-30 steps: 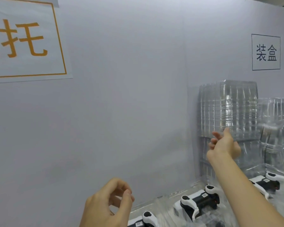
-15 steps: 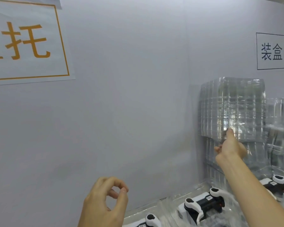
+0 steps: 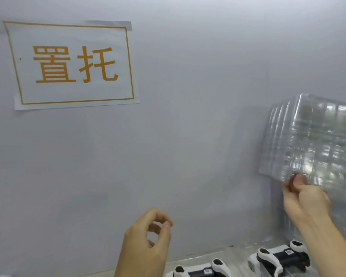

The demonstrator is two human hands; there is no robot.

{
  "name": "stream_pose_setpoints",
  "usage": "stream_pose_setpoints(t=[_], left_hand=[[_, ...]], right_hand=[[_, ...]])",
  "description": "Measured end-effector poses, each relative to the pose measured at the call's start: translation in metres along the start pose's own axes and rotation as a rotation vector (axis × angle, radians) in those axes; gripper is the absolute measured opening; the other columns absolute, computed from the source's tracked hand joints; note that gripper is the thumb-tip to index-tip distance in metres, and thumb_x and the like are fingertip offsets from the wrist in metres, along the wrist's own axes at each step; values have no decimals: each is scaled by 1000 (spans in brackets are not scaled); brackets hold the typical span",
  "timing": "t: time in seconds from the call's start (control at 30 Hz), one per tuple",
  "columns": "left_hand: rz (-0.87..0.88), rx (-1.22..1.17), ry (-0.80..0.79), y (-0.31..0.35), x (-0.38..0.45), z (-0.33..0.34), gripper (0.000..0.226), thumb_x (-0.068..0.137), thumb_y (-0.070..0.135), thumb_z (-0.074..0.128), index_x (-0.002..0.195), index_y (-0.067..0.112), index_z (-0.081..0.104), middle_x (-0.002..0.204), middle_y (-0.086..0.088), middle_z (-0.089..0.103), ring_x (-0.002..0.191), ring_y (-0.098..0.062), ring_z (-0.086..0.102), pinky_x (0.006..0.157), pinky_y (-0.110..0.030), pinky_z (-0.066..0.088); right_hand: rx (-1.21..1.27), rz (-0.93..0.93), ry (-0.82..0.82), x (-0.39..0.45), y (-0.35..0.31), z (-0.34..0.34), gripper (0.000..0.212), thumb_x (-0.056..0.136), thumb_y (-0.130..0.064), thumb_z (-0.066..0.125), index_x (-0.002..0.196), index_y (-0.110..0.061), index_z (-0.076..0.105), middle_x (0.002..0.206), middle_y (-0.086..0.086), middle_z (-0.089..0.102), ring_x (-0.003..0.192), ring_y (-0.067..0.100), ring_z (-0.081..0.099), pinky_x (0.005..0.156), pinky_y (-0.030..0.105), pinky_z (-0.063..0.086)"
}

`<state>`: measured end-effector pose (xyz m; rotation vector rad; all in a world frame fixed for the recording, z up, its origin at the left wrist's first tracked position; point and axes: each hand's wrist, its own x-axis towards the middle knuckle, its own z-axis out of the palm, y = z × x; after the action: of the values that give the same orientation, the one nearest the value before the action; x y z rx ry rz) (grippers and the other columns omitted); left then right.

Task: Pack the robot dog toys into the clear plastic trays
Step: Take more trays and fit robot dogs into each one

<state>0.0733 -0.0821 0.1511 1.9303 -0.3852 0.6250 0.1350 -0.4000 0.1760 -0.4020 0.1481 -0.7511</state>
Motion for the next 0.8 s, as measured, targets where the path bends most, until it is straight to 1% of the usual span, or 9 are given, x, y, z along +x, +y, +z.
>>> stream_pose_setpoints(t=[0.1,0.2,0.23,0.33,0.43,0.5,0.57,0.67,0.8], left_hand=[[-15,-64,12,4,4,-3,32,92,9,61,77,37,66,83,12,68,72,-17,63,64,-46,55],[-45,-231,-16,14,7,-7,15,91,29,67,94,43,68,106,16,68,91,-3,66,74,-36,60],[-83,-292,-38,18,10,-10,23,84,45,72,106,46,65,119,18,64,99,0,64,81,-35,59],[-171,-460,-88,24,22,-32,118,39,85,75,144,53,31,146,23,38,125,-1,49,101,-47,50],[-109,-595,-91,26,25,-63,136,27,81,82,145,60,17,142,23,44,111,0,60,88,-46,57],[-54,-559,-33,17,16,-83,123,33,66,91,138,51,30,125,17,64,103,-10,70,73,-39,61],[-47,-521,136,-5,-1,-104,104,42,48,93,130,37,40,115,3,70,98,-19,72,67,-36,60],[-42,-534,369,-46,-33,-140,90,50,28,91,129,28,46,113,-9,71,99,-26,72,73,-45,59],[-105,-439,529,-101,-74,-181,109,29,46,98,125,23,51,103,-2,73,94,-21,73,75,-40,59]], right_hand=[[-16,48,-155,-33,18,7,34,93,20,36,85,-8,53,86,2,55,85,13,56,92,32,52],[-38,80,-293,-73,36,23,38,91,23,35,84,-8,56,80,3,56,77,12,57,78,22,57],[-46,104,-332,-87,42,27,37,91,23,37,84,-8,57,78,2,58,72,11,58,73,20,57],[-114,186,-475,-132,65,39,33,90,22,43,85,-5,61,71,3,62,65,9,61,67,19,57],[-228,211,-686,-182,100,44,39,87,26,42,82,-4,67,74,8,65,70,17,65,67,22,57],[-325,222,-844,-216,126,44,46,86,27,43,91,-6,75,88,13,75,84,25,73,75,30,59],[-429,256,-921,-249,150,41,47,83,27,48,98,-7,75,98,16,76,96,30,73,77,32,59],[-487,415,-931,-293,180,35,44,82,28,52,97,-7,73,94,14,77,92,29,74,72,31,59],[-721,625,-924,-336,204,21,30,81,18,64,94,-8,71,77,5,74,71,13,70,71,30,59]])
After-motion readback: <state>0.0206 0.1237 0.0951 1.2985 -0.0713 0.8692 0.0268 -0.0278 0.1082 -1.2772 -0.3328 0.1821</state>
